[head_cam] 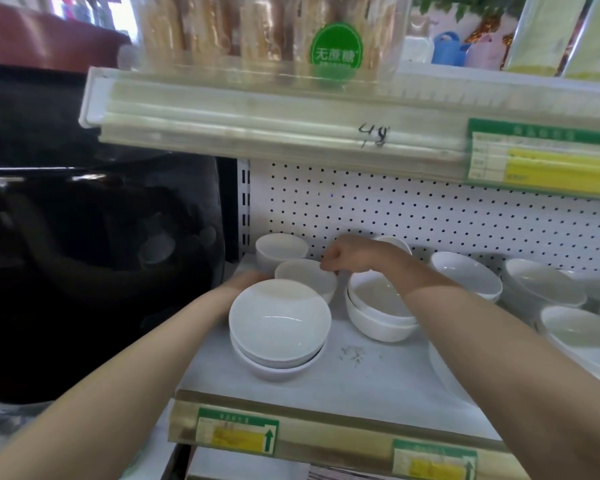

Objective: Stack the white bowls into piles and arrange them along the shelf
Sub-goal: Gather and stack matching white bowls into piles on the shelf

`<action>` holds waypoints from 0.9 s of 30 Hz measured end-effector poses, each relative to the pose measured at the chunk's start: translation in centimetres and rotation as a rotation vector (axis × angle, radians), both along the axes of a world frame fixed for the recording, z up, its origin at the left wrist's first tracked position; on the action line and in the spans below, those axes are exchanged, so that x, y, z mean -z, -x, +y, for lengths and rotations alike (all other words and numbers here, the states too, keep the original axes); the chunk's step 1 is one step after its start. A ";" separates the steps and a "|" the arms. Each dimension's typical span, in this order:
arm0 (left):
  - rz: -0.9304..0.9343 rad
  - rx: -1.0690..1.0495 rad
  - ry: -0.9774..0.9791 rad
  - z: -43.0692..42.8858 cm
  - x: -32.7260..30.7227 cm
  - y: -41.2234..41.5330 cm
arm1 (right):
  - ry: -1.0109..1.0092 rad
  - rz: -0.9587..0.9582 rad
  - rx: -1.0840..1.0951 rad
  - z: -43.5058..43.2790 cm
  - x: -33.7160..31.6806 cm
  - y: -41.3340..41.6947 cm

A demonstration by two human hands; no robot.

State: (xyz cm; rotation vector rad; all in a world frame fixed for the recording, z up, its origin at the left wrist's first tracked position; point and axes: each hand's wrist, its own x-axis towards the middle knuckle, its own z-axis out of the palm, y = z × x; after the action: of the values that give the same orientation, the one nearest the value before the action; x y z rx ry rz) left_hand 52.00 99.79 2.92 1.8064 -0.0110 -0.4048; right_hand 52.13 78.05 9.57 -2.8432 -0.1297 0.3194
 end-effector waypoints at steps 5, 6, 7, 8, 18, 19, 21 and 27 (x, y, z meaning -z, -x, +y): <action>-0.023 -0.005 -0.039 0.3 0.1 -0.1 | 0.057 -0.152 0.019 1.2 1.0 -0.7; -0.043 0.016 -0.090 0.4 -0.1 -0.2 | 0.052 -0.167 0.023 1.3 0.9 -0.7; -0.079 0.049 -0.151 0.5 -0.2 -0.4 | 0.039 -0.170 0.036 1.3 0.7 -0.8; -0.122 0.076 -0.208 0.7 -0.3 -0.6 | 0.028 -0.176 0.051 1.2 0.6 -0.9; -0.593 0.278 -0.274 2.2 -3.4 -1.8 | -0.101 -0.238 0.114 0.8 -4.9 -2.1; -0.614 0.260 -0.239 2.3 -3.6 -2.1 | -0.098 -0.243 0.122 1.0 -5.4 -2.1; -0.648 0.206 -0.182 2.4 -3.7 -2.6 | -0.082 -0.245 0.158 1.5 -6.0 -2.4; -0.708 0.043 -0.196 1.8 -3.2 -4.1 | -0.114 -0.248 0.244 3.4 -5.7 -4.4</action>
State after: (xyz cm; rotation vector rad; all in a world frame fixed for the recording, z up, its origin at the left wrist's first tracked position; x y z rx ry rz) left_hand 56.06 101.61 6.11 2.0616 -0.5169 0.2284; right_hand 56.51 81.46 15.23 -2.7339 0.1446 -0.0887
